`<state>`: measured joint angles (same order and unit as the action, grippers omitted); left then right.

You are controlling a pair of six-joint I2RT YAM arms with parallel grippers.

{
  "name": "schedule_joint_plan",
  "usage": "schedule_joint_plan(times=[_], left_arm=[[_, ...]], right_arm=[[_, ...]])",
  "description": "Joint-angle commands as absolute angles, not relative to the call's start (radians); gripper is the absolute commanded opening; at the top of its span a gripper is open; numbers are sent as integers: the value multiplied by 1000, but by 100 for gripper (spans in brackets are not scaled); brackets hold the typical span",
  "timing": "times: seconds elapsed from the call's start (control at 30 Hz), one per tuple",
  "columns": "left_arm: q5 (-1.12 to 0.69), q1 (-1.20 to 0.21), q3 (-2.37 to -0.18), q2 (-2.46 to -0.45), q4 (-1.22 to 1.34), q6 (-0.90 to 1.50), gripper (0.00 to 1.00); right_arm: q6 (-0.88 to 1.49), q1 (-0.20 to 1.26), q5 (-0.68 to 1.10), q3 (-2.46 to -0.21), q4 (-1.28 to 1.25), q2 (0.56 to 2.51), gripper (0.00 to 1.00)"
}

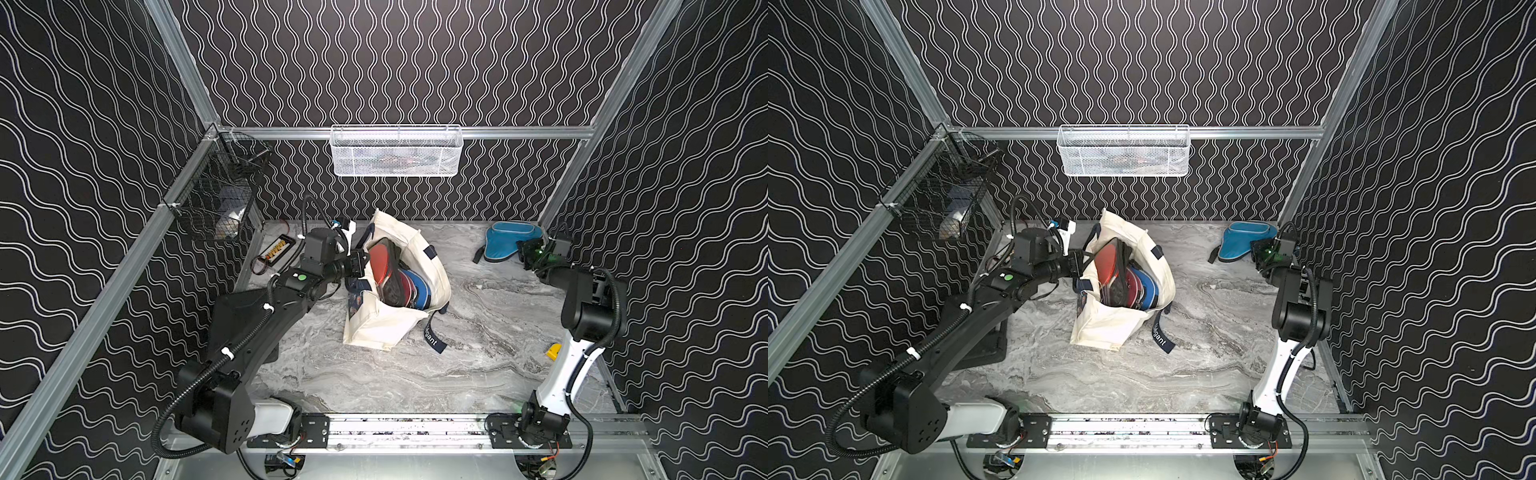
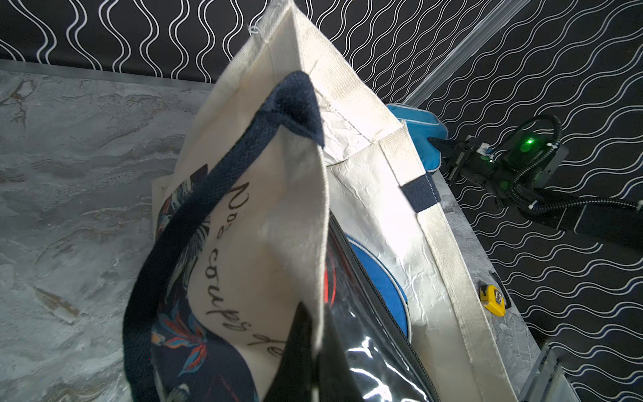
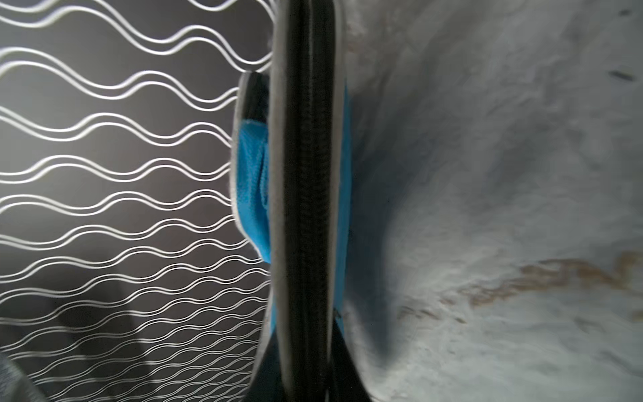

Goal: Remove the ping pong set from the canvas bag
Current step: Place the ping pong set at the corner of the board.

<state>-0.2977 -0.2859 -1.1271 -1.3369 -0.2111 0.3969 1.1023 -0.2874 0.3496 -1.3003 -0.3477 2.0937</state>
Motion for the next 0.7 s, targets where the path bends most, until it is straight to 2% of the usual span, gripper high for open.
schedule_joint_plan(times=[0.0,0.17,0.4,0.47,0.53,0.67], left_arm=[[-324,-291,-1123,-1323,-197,407,0],[-325,-294,-1122,-1324,-195,410,0],[-325,-293,-1123,-1320,-195,411,0],[-328,-294,-1123,-1320,-193,411,0],[-330,-294,-1124,-1321,-193,412,0],[-327,-293,-1123,-1322,-195,408,0]], right_arm=[[1031,-294,322,-1332,-203,2087,20],[956,-314,325,-1381,-61,2085,33],[884,-318,251,-1449,133,2039,76],[870,-312,213,-1451,162,1993,84],[848,-290,164,-1447,187,1948,90],[780,-181,87,-1409,167,1836,91]])
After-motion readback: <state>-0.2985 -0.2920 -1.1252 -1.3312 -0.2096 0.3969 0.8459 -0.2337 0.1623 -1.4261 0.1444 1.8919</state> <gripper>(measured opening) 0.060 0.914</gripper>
